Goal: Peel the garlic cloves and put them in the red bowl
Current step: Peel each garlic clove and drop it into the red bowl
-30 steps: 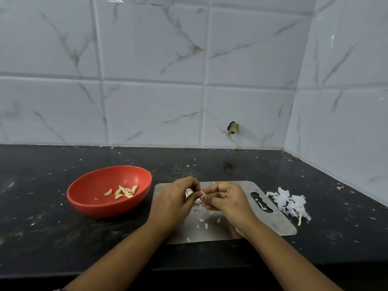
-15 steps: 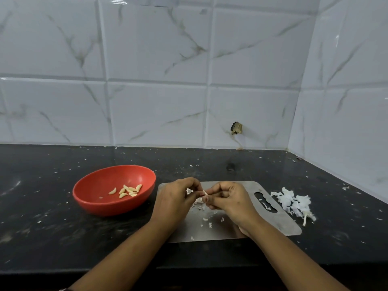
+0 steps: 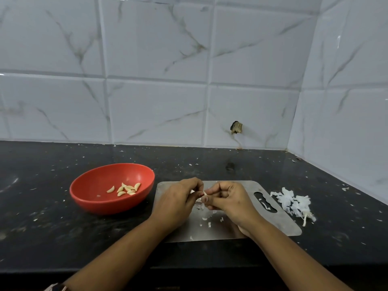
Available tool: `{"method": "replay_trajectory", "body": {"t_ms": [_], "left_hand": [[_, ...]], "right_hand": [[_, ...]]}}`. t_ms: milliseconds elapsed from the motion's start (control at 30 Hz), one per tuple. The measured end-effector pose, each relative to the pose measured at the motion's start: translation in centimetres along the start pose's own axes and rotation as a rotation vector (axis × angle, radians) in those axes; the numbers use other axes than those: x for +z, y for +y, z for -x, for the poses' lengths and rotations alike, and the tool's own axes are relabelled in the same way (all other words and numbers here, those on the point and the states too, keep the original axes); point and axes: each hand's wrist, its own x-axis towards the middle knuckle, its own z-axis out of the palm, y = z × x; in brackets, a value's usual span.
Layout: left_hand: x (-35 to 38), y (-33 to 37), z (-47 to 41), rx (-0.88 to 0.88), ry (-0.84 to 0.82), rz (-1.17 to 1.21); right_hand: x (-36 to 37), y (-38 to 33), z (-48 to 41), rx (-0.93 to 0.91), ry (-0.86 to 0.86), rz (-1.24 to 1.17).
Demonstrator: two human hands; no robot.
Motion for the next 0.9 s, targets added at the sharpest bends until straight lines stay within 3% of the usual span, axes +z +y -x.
{"method": "replay_trajectory", "body": {"t_ms": [333,600,900], "left_hand": [[0.19,0.12,0.32,0.010,0.011,-0.050],[0.15,-0.11,0.24,-0.100,0.035,0.144],[-0.10,0.16,0.15,-0.185,0.061,0.192]], "right_hand": [[-0.65,-0.22,-0.41,0.049,0.168,-0.230],[-0.26,0.19,-0.34,0.072,0.080,-0.125],[-0.19,0.18,-0.21,0.053,0.007,-0.042]]}}
